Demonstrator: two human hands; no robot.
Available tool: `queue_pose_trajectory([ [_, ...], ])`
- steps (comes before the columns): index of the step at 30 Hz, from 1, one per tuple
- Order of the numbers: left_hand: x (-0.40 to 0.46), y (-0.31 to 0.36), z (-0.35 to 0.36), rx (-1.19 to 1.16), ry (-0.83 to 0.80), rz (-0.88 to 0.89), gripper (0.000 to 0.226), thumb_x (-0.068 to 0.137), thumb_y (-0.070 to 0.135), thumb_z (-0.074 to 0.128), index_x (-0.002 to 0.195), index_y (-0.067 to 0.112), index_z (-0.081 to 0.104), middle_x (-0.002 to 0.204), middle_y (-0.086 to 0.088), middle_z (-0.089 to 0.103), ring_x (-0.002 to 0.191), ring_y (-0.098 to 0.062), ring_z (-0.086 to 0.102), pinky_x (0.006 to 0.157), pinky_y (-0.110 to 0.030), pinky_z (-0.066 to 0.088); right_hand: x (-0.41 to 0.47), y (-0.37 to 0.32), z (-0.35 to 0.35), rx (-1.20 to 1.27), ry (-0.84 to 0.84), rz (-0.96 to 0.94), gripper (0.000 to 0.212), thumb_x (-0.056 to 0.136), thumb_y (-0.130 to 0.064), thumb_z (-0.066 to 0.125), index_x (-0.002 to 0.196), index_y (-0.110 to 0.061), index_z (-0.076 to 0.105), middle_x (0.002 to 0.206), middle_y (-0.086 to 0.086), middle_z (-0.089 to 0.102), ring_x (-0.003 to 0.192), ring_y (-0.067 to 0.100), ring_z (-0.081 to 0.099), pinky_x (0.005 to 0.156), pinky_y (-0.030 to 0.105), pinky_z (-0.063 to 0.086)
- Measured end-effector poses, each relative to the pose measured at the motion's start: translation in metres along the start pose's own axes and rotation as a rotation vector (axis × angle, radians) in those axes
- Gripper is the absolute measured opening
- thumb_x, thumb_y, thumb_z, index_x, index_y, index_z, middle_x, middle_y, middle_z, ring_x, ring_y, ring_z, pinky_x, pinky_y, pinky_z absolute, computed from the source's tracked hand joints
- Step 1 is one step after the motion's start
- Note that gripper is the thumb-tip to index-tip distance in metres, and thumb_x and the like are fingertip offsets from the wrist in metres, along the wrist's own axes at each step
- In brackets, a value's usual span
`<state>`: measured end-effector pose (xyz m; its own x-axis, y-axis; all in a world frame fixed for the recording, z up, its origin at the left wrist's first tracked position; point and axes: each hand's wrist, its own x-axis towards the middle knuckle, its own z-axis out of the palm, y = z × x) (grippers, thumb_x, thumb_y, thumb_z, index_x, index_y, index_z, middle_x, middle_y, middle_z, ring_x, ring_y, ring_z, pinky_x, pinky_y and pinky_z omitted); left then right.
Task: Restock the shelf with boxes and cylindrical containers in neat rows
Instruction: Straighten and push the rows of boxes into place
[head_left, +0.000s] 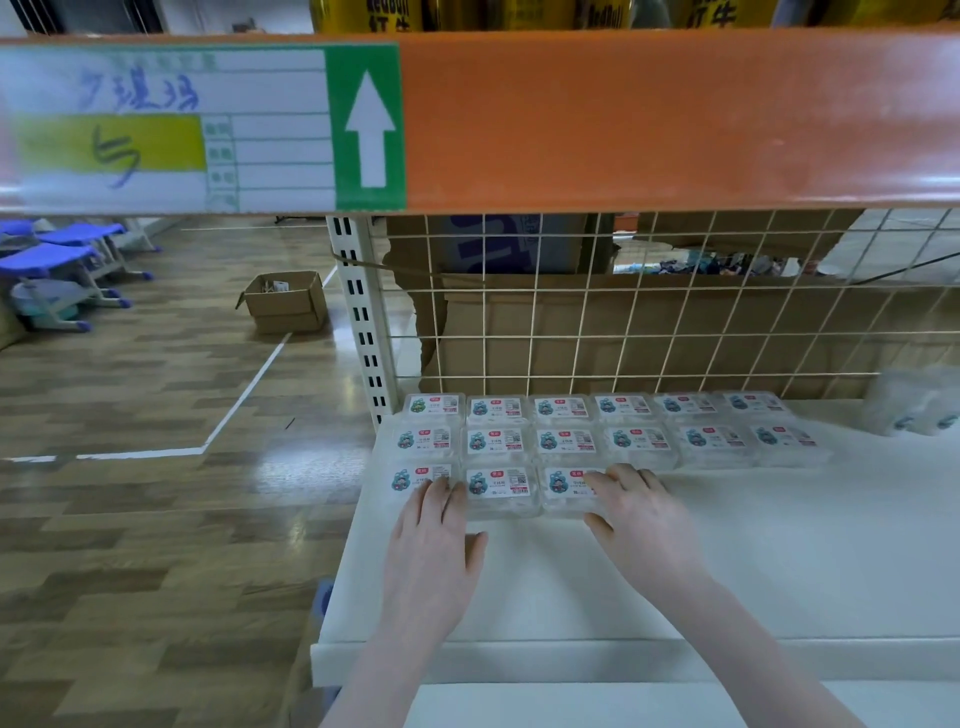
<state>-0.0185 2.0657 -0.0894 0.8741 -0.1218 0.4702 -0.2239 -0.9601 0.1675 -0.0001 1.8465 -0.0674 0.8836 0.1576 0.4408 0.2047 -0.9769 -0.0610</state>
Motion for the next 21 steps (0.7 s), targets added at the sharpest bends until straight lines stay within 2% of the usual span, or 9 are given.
queue_pose_trajectory([
  [4, 0.001, 0.003, -0.006, -0.015, -0.049, -0.004, 0.058, 0.058, 0.024, 0.087, 0.108, 0.005, 0.065, 0.107, -0.011, 0.066, 0.101, -0.032, 0.064, 0.08, -0.039, 0.055, -0.011, 0.001, -0.006, 0.011, 0.049, 0.047, 0.044, 0.049, -0.015, 0.089, 0.089, -0.014, 0.069, 0.083, 0.005, 0.067, 0.068, 0.027, 0.063, 0.055, 0.034, 0.054],
  [8, -0.001, 0.006, -0.012, -0.038, -0.077, -0.021, 0.056, 0.06, 0.022, 0.086, 0.108, 0.003, 0.064, 0.108, -0.013, 0.065, 0.102, -0.034, 0.063, 0.08, -0.041, 0.055, -0.032, 0.008, -0.014, -0.041, 0.049, 0.138, 0.042, 0.058, -0.017, 0.085, 0.097, -0.01, 0.069, 0.081, 0.008, 0.065, 0.068, 0.031, 0.062, 0.057, 0.037, 0.052],
  [12, -0.008, 0.013, -0.018, -0.051, -0.141, -0.044, 0.058, 0.063, 0.024, 0.084, 0.113, 0.003, 0.062, 0.111, -0.014, 0.064, 0.106, -0.035, 0.061, 0.08, -0.042, 0.054, -0.055, 0.02, -0.024, -0.079, 0.052, 0.231, 0.035, 0.06, -0.014, 0.084, 0.092, -0.007, 0.07, 0.079, 0.012, 0.066, 0.067, 0.035, 0.062, 0.057, 0.038, 0.051],
  [15, -0.015, 0.023, -0.027, -0.063, -0.203, -0.083, 0.056, 0.077, 0.03, 0.073, 0.124, 0.006, 0.057, 0.125, -0.013, 0.058, 0.119, -0.032, 0.051, 0.092, -0.042, 0.048, -0.071, 0.033, -0.037, -0.075, 0.048, 0.345, 0.032, 0.065, -0.013, 0.082, 0.094, -0.006, 0.07, 0.083, 0.014, 0.066, 0.073, 0.036, 0.062, 0.062, 0.04, 0.051],
  [18, -0.017, 0.041, -0.038, -0.068, -0.242, -0.081, 0.057, 0.091, 0.038, 0.054, 0.14, 0.013, 0.039, 0.145, -0.006, 0.038, 0.136, -0.025, 0.031, 0.108, -0.036, 0.032, -0.089, 0.05, -0.052, -0.04, 0.03, 0.485, 0.031, 0.079, -0.019, 0.071, 0.107, -0.008, 0.067, 0.098, 0.014, 0.066, 0.089, 0.037, 0.059, 0.075, 0.042, 0.047],
  [21, -0.017, 0.066, -0.049, -0.096, -0.239, -0.075, 0.058, 0.095, 0.042, 0.045, 0.145, 0.016, 0.03, 0.149, -0.003, 0.03, 0.139, -0.022, 0.022, 0.112, -0.031, 0.023, -0.103, 0.068, -0.067, -0.032, 0.027, 0.558, 0.032, 0.085, -0.024, 0.064, 0.115, -0.011, 0.065, 0.107, 0.012, 0.064, 0.098, 0.034, 0.057, 0.081, 0.041, 0.043],
])
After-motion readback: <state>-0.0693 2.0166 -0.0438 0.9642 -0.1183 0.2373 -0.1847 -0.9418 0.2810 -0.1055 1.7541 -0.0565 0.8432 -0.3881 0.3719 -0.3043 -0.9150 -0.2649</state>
